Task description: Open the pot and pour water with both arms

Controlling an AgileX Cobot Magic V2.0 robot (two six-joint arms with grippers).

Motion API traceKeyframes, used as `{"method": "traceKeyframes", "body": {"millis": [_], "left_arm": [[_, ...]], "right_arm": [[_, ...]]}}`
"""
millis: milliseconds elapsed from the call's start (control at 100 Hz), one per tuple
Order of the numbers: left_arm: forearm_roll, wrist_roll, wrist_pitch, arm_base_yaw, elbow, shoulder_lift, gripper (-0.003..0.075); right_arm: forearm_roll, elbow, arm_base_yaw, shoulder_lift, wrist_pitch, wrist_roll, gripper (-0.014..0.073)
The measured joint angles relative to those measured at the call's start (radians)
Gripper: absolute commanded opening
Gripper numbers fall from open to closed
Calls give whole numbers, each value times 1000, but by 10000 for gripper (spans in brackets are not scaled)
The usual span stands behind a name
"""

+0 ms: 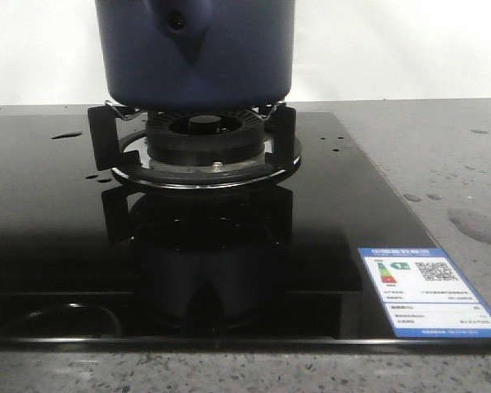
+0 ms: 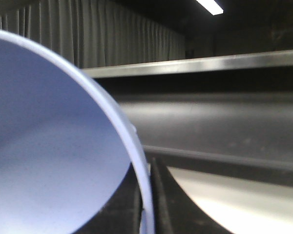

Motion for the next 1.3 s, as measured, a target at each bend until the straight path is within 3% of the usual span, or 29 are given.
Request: {"method": "traceKeyframes", "body": {"millis": [920,1041,1301], "left_arm": [[0,0,-7,0,0,0,390],[0,0,-7,-4,0,0,390],[15,0,-45,-117,0,0,390]], "right_arm": [[0,0,0,-2,-50,0,-46],[0,-15,0,-19,115,-26,-46],[-5,-163,-78,-115,753,-48,-45]]}}
